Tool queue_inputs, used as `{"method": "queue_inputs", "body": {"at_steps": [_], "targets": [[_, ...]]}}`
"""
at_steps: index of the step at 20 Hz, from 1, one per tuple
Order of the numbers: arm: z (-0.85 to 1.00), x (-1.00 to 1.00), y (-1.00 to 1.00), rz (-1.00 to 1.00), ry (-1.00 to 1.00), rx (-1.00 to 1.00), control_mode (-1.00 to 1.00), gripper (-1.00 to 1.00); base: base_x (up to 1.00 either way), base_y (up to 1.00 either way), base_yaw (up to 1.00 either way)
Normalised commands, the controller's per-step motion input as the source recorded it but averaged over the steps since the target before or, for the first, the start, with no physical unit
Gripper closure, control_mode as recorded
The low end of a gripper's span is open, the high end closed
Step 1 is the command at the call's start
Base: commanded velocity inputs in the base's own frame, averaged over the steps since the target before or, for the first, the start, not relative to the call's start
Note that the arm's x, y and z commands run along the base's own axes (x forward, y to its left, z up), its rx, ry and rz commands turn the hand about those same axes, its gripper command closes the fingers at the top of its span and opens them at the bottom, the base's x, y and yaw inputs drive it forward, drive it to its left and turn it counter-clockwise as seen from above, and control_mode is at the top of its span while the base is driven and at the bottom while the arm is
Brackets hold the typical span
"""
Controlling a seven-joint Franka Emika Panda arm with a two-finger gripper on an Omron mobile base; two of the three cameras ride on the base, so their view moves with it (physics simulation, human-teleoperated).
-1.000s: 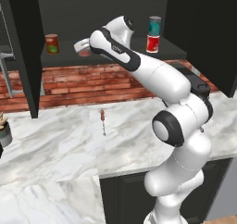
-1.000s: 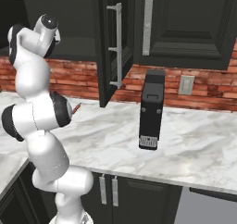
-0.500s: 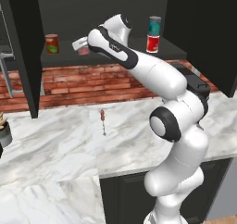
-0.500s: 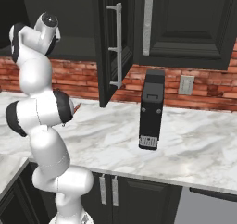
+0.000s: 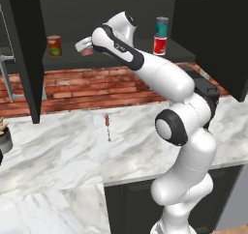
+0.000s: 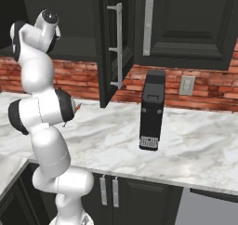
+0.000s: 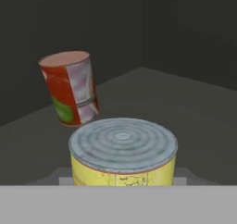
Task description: Stack two cans on top of the other two cans in the cabinet.
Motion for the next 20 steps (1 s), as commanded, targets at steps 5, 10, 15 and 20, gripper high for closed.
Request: {"method": "queue_inputs", "body": {"at_steps": [5, 10, 15, 20], "targets": [[0.12, -0.19, 0.09, 0.02, -0.09, 0.0, -1.0, 1.0, 0.0, 0.0, 0.0], [0.27, -0.15, 0.11, 0.0, -0.22, 0.0, -1.0, 1.0, 0.0, 0.0, 0.0], [0.34, -0.09, 0.11, 0.0, -0.22, 0.03, -1.0, 1.0, 0.0, 0.0, 0.0], [0.29, -0.02, 0.08, 0.0, -0.07, 0.09, -1.0, 1.0, 0.0, 0.0, 0.0]]}}
